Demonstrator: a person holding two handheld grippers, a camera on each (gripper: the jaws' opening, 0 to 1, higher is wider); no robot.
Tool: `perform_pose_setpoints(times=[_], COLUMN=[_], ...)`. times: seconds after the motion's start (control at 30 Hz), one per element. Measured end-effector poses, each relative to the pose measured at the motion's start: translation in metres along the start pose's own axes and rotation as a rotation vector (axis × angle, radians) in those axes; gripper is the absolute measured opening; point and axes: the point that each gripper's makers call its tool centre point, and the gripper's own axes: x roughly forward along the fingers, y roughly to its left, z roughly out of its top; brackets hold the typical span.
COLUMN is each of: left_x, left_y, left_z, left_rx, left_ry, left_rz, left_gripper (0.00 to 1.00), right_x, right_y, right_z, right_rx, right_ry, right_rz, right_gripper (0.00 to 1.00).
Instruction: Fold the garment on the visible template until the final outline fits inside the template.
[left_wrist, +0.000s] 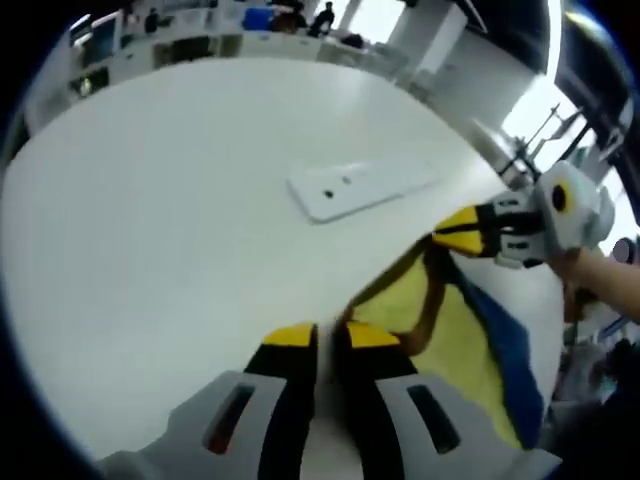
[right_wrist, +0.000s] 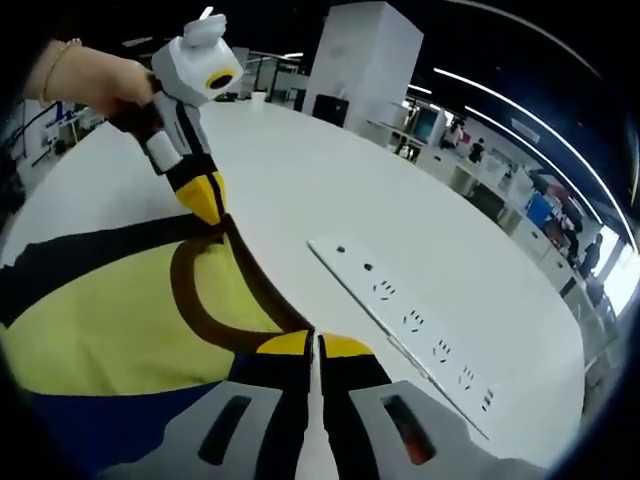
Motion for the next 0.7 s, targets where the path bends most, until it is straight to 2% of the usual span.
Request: perform_pose_setpoints(times=[0.1,0.27,0.43,0.5,0.7], left_x=[-0.006,-0.016,-0.031,-0.038,-0.065], left_y=[-0.003,-0.013,-0.024,-0.029,-0.044], left_z=[0.000,0.004,0.005,0.003,-0.010], left_rx=[0.009,0.022,0.038,0.047,0.062], left_ry=[-0.001,-0.021,-0.044,-0.056,-0.086], left_rz=[0.002,-0.004,-0.004,-0.008,-0.008], left_gripper=[0.07,0.12,0.17,0.20,0.27], right_x=[-0.006,-0.019,-0.036,-0.046,-0.084], right_y=[-0.002,0.001,0.006,0.009,0.017], right_z=[0.003,0.008,0.011,0.010,0.009], right_rx=[0.015,0.006,0.039,0.095,0.138], right_ry=[-0.012,-0.027,-0.042,-0.037,-0.050], right_rz=[-0.003,0.006,0.007,-0.001,-0.031], right_gripper=[0.07,0.23,0.40,0.47,0.49])
